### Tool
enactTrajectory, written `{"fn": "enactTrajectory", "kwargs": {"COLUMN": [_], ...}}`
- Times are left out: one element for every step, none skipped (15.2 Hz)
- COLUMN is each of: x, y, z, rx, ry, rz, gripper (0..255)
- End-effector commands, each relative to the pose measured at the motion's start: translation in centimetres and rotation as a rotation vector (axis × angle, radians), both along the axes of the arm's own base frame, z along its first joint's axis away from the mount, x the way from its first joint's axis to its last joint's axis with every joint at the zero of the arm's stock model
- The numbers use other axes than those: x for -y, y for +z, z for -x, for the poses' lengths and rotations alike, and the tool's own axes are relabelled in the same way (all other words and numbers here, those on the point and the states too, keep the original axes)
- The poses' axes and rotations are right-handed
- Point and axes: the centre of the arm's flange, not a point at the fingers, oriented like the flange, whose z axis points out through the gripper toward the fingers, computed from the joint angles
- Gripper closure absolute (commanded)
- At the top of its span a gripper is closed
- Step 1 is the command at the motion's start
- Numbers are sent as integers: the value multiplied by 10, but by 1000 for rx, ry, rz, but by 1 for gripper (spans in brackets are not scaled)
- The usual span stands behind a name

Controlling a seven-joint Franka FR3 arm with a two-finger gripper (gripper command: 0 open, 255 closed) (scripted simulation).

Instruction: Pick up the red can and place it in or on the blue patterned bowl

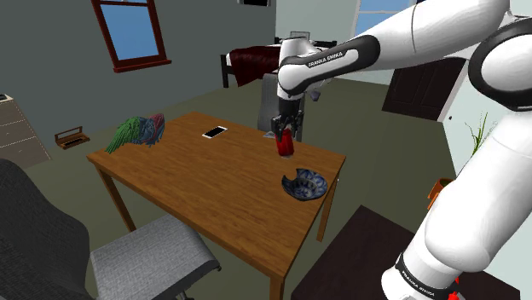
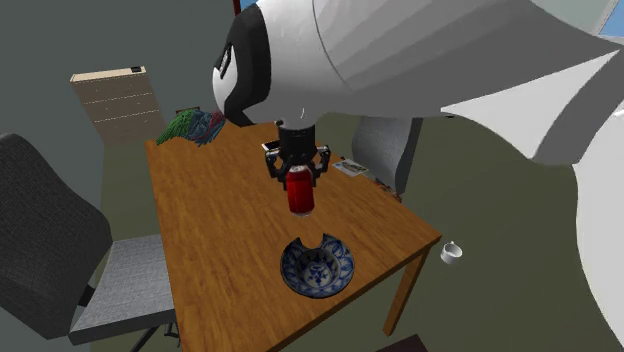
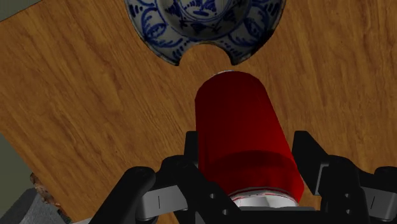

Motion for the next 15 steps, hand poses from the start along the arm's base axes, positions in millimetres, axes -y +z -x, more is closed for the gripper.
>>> {"fn": "enactTrajectory", "kwargs": {"x": [2, 3, 4, 5, 6, 7, 8, 8, 8, 8, 8, 8, 8, 8, 8], "y": [3, 5, 6, 8, 9, 11, 12, 13, 8, 3, -3, -8, -13, -18, -24], "z": [26, 39, 52, 65, 78, 91, 104, 112, 112, 112, 112, 112, 112, 112, 112], "rx": [1, 1, 1, 1, 1, 1, 1, 1, 1, 1, 1, 1, 1, 1, 1], "ry": [0, 0, 0, 0, 0, 0, 0, 0, 0, 0, 0, 0, 0, 0, 0], "rz": [0, 0, 0, 0, 0, 0, 0, 0, 0, 0, 0, 0, 0, 0, 0], "gripper": [255, 255, 255, 255, 255, 255, 255, 255, 255, 255, 255, 255, 255, 255, 255]}}
